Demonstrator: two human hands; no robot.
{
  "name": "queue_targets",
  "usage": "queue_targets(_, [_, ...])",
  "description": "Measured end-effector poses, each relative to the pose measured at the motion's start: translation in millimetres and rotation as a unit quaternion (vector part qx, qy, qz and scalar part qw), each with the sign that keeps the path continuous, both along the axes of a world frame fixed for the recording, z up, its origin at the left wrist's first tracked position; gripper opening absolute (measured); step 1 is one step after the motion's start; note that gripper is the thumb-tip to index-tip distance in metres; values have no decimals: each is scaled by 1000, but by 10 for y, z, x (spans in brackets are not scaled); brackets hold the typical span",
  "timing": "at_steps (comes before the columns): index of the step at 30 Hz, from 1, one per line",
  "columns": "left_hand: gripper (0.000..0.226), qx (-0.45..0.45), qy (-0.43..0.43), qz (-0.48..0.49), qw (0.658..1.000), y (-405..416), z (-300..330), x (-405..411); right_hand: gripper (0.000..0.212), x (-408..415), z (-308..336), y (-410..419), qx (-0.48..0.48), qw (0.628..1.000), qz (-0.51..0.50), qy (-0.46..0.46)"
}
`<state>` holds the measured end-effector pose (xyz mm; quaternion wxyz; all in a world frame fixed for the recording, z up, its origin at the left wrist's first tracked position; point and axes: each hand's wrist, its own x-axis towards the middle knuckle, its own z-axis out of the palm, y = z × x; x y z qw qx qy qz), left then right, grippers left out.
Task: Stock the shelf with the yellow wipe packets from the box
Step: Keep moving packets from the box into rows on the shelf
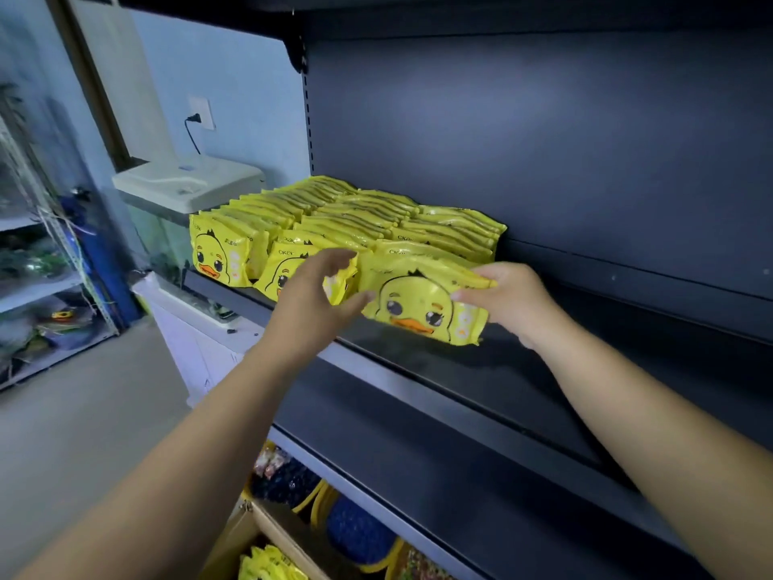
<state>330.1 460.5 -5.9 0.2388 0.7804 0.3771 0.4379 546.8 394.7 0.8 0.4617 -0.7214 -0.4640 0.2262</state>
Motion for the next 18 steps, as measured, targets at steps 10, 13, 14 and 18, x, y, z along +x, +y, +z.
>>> queue_targets(10, [77,-71,254,15,965,9,-1068,135,40,83,-114,429,-23,993,-66,-96])
queue_targets(13, [56,-97,238,9,966,-5,-1120,169,35,19,-193,573,-19,989,-71,-128])
queue_targets(14, [53,-101,241,9,965,4,-1129,168,39,2,-232,618,-24,987,-75,-137])
queue_targets(18, [52,-116,251,7,961,28,-1129,173,47,-31,-295,657,-32,982,-84,-166])
